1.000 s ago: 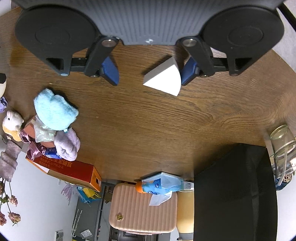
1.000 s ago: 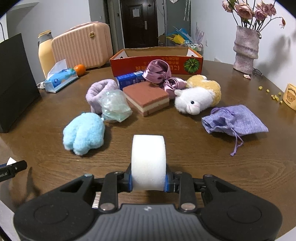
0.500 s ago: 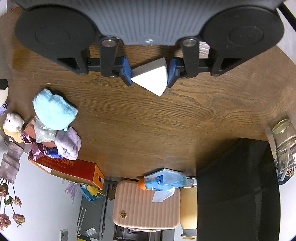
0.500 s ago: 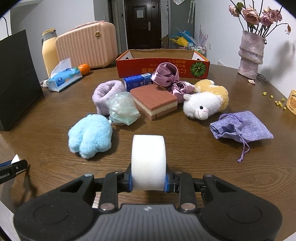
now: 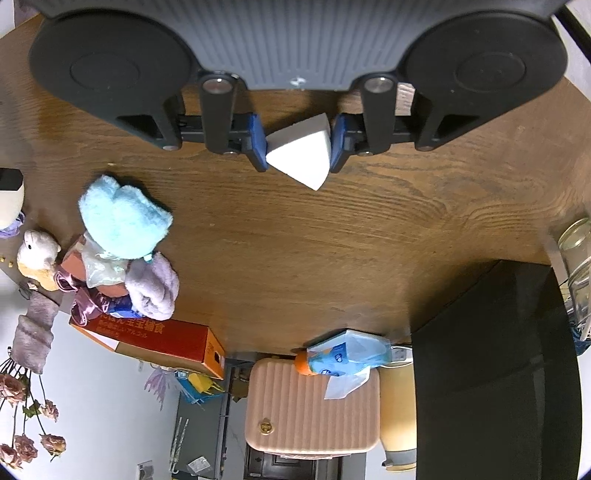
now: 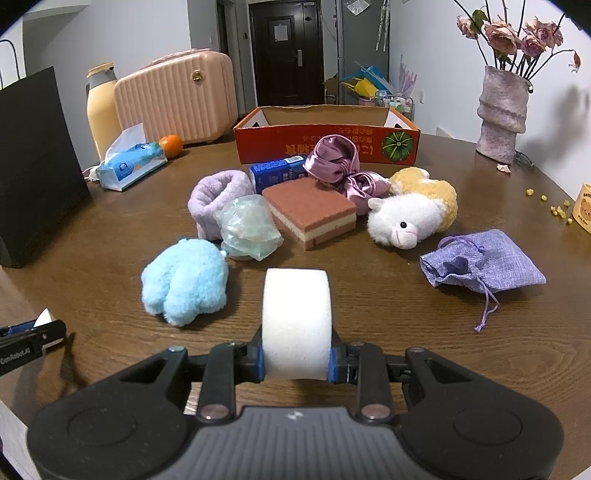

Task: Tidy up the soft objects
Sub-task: 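Carry foam roll in right tool and sponge in left tool over cardboard box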

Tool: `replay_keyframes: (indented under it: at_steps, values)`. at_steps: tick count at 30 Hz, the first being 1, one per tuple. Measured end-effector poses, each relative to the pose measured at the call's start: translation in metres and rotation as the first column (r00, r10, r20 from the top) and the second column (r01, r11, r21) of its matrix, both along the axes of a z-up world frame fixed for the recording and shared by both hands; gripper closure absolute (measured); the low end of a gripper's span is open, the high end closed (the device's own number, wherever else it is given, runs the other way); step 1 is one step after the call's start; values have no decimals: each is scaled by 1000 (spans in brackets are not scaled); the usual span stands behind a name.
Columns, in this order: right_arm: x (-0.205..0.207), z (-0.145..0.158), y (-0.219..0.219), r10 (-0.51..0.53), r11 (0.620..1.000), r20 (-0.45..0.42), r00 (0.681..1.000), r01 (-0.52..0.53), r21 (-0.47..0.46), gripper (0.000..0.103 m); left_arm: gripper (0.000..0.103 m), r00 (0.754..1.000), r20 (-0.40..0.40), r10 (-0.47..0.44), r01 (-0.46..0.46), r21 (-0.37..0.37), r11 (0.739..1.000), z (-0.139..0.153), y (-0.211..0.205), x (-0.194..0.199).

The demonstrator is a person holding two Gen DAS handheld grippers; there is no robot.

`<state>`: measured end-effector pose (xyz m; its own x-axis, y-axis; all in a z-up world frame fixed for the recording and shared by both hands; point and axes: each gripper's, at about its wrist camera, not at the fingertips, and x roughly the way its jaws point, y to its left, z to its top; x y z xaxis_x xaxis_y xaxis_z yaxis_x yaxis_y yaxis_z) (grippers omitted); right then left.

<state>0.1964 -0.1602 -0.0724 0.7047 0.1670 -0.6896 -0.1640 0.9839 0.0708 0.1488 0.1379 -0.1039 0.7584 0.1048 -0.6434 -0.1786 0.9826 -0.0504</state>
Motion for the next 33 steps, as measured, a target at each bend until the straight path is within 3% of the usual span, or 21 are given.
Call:
replay_keyframes:
  at_steps: [16,33]
  values:
    - [8,20,-23,-19,1000,92,996,17,24,74,68,995,67,-70,68,28,997,32,-28,17]
    - [56,36,-53,-23,998,141,990,15,61,74,68,976,158,-147,141,53,989,76,-77,68]
